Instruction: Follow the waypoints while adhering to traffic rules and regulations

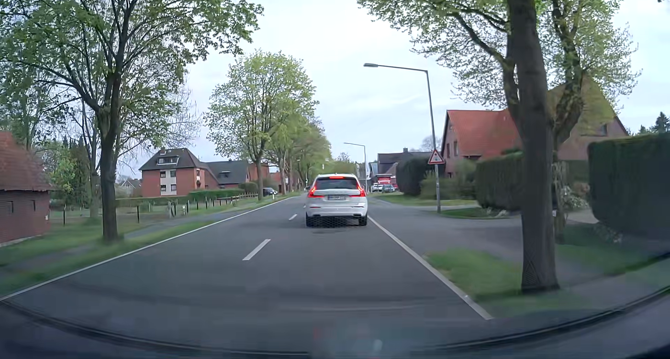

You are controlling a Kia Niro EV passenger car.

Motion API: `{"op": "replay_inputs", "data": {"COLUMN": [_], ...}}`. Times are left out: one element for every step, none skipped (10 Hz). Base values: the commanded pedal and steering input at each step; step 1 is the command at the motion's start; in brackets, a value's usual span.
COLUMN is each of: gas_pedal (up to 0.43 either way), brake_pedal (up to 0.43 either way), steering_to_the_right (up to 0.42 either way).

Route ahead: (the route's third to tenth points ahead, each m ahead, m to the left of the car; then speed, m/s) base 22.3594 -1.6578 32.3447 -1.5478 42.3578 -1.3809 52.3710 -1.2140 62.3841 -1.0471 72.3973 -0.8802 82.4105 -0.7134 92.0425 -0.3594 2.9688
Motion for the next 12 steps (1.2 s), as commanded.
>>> {"op": "replay_inputs", "data": {"gas_pedal": [0.000, 0.000, 0.000, 0.000, 0.000, 0.000, 0.000, 0.000, 0.000, 0.000, 0.000, 0.000], "brake_pedal": [0.061, 0.067, 0.073, 0.079, 0.079, 0.073, 0.073, 0.073, 0.073, 0.073, 0.073, 0.073], "steering_to_the_right": [0.001, 0.001, 0.001, 0.001, 0.001, 0.001, 0.001, 0.001, 0.000, -0.002, -0.003, -0.005]}}
